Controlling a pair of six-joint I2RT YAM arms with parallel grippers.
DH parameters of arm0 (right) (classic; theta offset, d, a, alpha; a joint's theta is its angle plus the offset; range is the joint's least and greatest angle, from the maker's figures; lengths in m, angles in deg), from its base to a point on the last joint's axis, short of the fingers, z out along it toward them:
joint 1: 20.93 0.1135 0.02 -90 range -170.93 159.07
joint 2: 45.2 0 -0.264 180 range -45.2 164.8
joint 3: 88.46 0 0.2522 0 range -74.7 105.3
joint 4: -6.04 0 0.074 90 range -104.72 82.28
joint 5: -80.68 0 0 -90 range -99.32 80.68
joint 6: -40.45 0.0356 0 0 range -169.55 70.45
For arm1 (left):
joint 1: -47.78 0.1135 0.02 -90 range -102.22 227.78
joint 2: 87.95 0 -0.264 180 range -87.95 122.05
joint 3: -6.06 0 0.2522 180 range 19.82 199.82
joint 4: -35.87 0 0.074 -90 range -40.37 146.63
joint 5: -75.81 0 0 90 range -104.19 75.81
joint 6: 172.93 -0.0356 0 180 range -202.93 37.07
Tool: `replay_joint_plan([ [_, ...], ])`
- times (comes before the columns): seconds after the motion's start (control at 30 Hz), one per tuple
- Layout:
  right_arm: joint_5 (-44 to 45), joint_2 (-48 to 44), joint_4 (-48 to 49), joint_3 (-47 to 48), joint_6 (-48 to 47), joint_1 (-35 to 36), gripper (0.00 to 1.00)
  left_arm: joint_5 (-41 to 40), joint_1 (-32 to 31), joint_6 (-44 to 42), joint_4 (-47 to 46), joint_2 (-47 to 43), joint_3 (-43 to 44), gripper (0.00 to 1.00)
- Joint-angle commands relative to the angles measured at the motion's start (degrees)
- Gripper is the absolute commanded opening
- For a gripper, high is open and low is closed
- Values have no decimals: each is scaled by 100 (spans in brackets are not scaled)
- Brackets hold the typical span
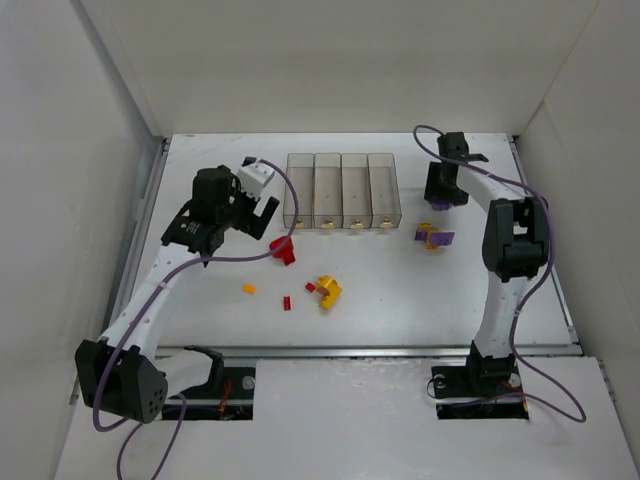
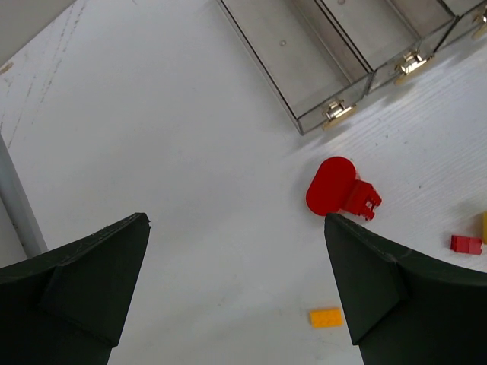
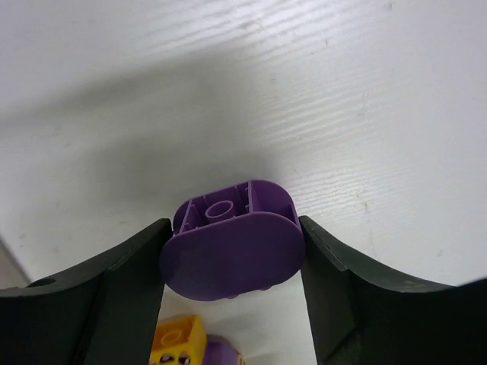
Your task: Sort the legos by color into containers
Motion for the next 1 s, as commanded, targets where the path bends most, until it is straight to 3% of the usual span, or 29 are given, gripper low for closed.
replay_joint_plan([
  [0.0, 265, -872, 90, 414, -612, 369, 13, 208, -53, -472, -75, -179, -210, 99],
  [0.1, 3, -1442, 553, 221, -1041, 712, 11, 209, -53, -779, -75, -179, -430, 99],
  [0.27, -1743, -1656, 969, -175, -1930, 1195, 14, 1060, -53, -1754, 83, -126, -728, 99],
  [0.4, -2134, -1226, 907, 26, -2151, 1407, 28, 1474, -106, -2168, -40, -179, -1089, 99],
  [0.57, -1976, -602, 601, 518, -2151, 1460, 36, 1475, -106, -2046, -172, -126, -1143, 99],
  [0.67, -1923, -487, 520, 721, -2256, 1591, 54, 1475, -106, -1915, -172, -126, -1143, 99],
  [0.77, -1677, -486, 468, 792, -2370, 1749, 84, 1475, -159, -1862, -172, -126, -1143, 99],
  [0.87, -1606, -557, 468, 792, -2371, 1750, 100, 1475, -159, -1861, -119, -126, -1195, 99],
  [0.97, -1484, -697, 468, 792, -2309, 1750, 100, 1475, -159, -1861, -67, -126, -1195, 99],
])
